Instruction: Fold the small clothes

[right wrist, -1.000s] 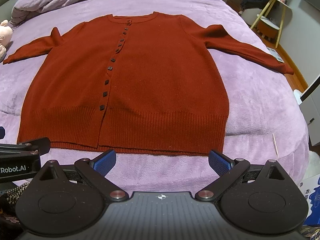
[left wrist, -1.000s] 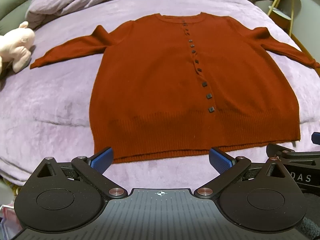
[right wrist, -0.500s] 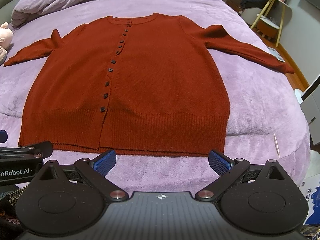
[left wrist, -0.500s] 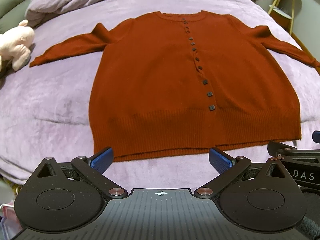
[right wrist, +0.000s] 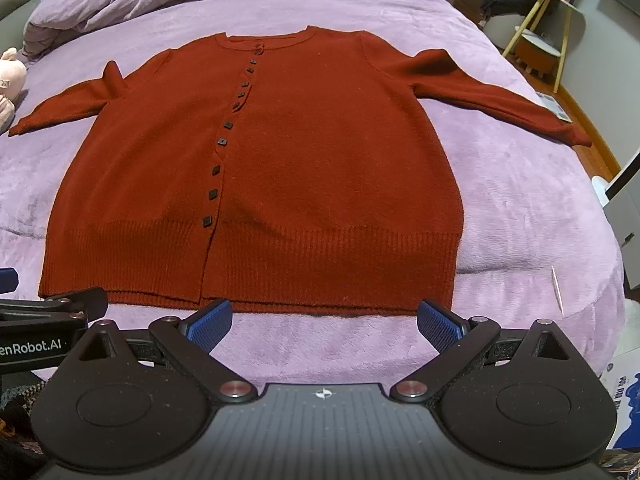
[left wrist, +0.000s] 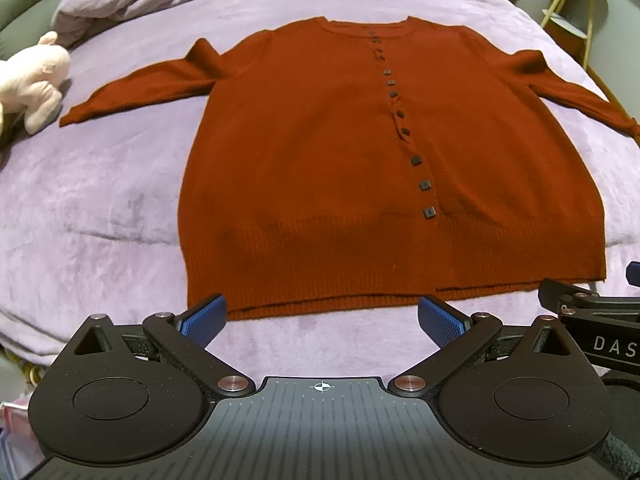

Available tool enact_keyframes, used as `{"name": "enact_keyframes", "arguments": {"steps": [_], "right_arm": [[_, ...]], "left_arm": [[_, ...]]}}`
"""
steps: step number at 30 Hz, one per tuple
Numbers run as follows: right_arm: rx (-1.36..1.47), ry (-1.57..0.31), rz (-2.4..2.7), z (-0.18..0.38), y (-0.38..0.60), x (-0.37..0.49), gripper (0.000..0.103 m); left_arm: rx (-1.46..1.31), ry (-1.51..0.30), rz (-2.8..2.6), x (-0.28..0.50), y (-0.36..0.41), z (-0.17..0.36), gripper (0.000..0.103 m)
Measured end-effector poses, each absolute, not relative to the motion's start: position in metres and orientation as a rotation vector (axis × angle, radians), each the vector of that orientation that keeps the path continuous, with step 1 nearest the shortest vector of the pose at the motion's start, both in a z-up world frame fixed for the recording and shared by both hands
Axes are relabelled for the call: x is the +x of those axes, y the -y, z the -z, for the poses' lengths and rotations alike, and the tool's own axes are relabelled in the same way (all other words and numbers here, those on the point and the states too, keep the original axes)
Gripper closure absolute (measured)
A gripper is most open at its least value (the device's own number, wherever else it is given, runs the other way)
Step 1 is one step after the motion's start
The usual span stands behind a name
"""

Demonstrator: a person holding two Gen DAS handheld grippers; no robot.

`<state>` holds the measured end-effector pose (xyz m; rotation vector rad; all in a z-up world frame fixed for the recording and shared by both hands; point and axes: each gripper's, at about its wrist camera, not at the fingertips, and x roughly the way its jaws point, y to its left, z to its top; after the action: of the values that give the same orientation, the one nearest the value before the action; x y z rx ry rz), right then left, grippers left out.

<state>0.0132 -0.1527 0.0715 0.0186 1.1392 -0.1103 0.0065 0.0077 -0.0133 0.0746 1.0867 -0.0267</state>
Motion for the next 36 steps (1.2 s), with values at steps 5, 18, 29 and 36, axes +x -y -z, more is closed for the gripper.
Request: {"name": "enact_keyframes", "arguments": {"steps": [5, 18, 29, 36], "right_arm": [[0.026, -1.138, 0.104, -0.071, 0.154, 0.014, 0.004], [0.051, -1.139, 0.077, -0.067, 0.156, 0.018, 0.004], [0.064, -1.126, 0.041, -0.063, 0.155, 0.021, 0.004], [0.099, -1.104, 0.014, -0.061, 0.162, 0.022, 0.004]], "left_arm": [[0.073, -1.095, 0.026, 0.008, -0.008, 0.015, 0.000], [0.063, -1.119, 0.019, 0.013, -0.010, 0.023, 0.000], [0.057, -1.141, 0.016, 0.019, -0.011, 0.028, 0.000], [0.058, -1.154, 0.021, 0.023, -0.009, 0.033, 0.000]]}}
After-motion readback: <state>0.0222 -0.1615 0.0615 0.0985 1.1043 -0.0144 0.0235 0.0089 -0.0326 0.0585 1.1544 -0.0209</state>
